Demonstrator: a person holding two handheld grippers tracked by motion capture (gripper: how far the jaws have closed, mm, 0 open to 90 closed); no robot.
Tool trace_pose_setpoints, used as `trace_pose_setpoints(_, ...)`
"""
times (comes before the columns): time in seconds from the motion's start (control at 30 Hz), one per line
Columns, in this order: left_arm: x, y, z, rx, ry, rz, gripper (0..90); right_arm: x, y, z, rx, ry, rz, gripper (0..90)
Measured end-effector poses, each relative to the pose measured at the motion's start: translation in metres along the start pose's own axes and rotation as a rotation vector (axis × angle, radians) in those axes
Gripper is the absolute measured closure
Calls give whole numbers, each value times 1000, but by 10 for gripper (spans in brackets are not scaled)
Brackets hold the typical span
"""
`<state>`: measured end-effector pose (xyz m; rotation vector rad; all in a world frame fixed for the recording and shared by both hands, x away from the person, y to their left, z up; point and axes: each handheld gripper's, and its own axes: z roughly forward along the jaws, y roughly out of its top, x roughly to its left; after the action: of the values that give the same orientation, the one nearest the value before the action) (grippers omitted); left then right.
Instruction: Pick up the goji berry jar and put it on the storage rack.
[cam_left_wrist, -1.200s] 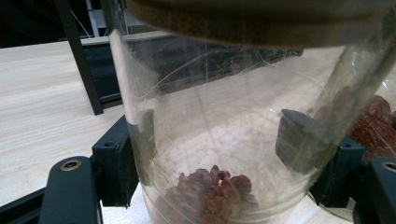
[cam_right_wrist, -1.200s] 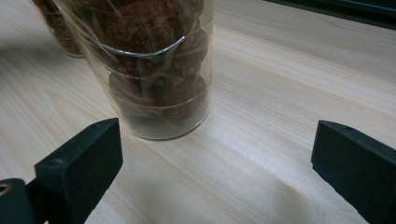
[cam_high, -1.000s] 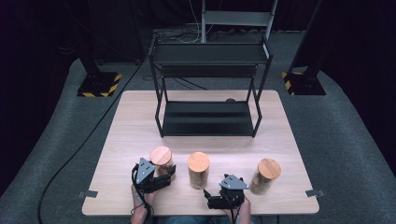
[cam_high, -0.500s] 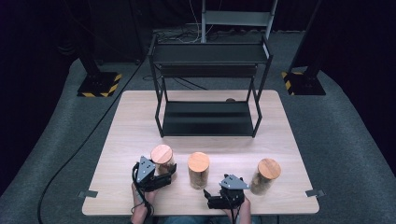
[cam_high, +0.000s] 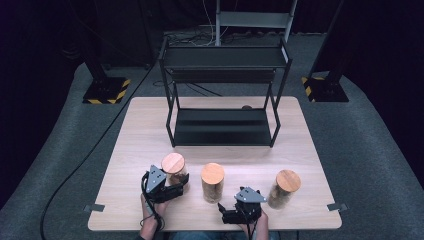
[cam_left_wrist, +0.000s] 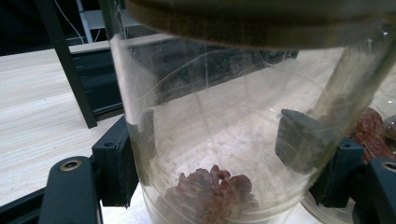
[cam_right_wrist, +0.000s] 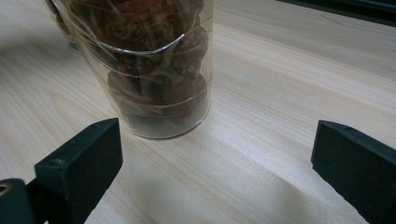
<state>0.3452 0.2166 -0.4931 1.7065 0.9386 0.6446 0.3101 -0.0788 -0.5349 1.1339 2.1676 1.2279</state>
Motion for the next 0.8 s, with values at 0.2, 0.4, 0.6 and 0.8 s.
trace_pose_setpoints(0.2,1,3,2,-2,-4,5,244,0,0,0,-1,-2,0,13)
trace_pose_setpoints(0.4,1,6,3,-2,-6,5,244,0,0,0,2,3,-2,14)
trace_pose_setpoints(0.6,2,9,6,1,-10,11,244,0,0,0,1,-1,-2,14)
trace_pose_setpoints(0.8,3,10,8,-1,-10,6,244,0,0,0,3,1,-4,15)
